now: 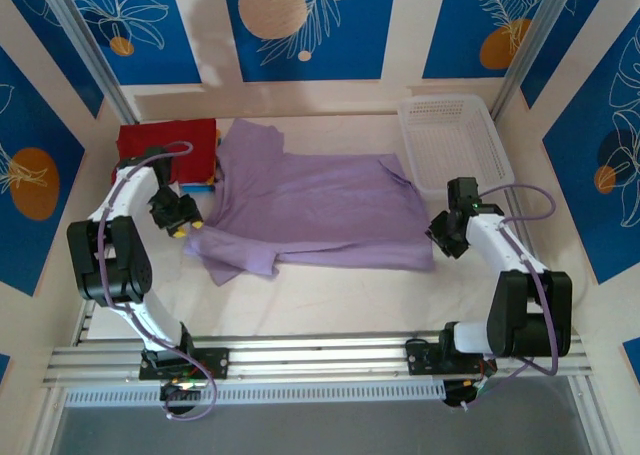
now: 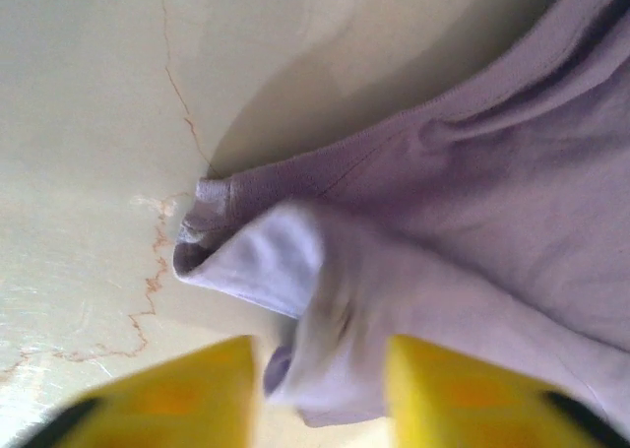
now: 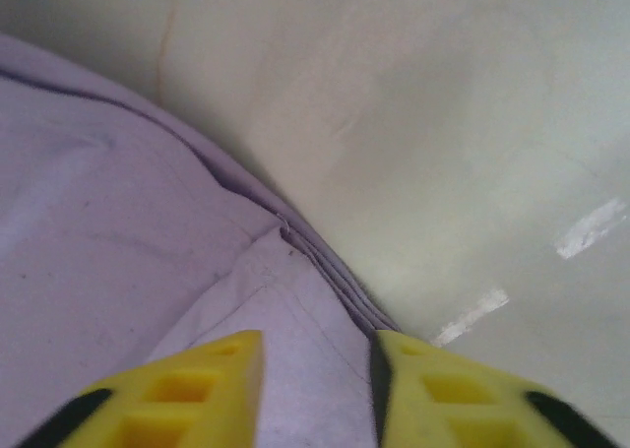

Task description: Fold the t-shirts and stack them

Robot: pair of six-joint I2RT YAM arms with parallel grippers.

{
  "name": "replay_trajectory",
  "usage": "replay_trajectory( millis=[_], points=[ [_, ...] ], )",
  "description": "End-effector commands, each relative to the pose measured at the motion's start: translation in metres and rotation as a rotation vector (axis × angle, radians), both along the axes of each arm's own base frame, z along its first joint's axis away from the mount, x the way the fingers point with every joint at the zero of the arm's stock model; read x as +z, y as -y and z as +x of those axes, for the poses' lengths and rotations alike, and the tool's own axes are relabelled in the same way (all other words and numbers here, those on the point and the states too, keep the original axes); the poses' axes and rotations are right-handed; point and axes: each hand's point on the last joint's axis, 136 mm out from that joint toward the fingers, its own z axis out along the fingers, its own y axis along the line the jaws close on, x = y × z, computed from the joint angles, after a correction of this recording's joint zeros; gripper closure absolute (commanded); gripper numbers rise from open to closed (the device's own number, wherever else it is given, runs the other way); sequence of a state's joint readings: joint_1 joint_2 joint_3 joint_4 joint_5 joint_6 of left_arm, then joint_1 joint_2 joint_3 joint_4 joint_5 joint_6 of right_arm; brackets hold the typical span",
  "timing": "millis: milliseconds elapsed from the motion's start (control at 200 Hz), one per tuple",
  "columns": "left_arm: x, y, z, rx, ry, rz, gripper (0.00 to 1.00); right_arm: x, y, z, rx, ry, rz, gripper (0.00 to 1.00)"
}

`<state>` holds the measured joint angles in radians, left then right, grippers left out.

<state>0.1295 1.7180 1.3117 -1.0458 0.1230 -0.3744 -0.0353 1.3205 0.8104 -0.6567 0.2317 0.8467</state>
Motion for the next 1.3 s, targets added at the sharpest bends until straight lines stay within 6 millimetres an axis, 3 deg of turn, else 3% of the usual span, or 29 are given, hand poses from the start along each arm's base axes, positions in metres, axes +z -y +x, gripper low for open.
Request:
replay_trajectory(
  millis=[0,125,220,485,590,710,1015,1291],
  points=[
    [0.018,-0.005,0.002,-0.01,0.053,0.012,0.44,0.024,-0.001,-0.011,0.016,0.027,0.002,0.59],
    [0.027,-0.009,-0.012,-0.021,0.041,0.04,0.42,0.045,-0.014,-0.03,0.06,0.076,-0.002,0.57],
    [0.027,-0.004,-0.03,-0.006,0.029,0.023,0.42,0.055,-0.042,-0.041,0.15,0.12,0.025,0.56],
    [0.0,0.026,-0.088,0.047,-0.016,-0.035,0.46,0.053,-0.155,-0.048,0.491,0.125,0.144,0.57],
    [-0.01,0.036,-0.102,0.03,-0.05,-0.031,0.48,0.048,-0.204,-0.046,0.661,0.104,0.166,0.58],
    [-0.024,0.045,-0.115,0.02,-0.082,-0.029,0.53,0.037,-0.244,-0.045,0.75,0.074,0.178,0.6],
    [-0.057,0.072,-0.121,-0.003,-0.118,-0.058,0.6,0.021,-0.291,-0.052,0.843,0.014,0.231,0.63],
    [-0.076,0.078,-0.119,0.001,-0.126,-0.08,0.71,0.023,-0.336,-0.061,0.998,0.095,0.34,0.62]
  ],
)
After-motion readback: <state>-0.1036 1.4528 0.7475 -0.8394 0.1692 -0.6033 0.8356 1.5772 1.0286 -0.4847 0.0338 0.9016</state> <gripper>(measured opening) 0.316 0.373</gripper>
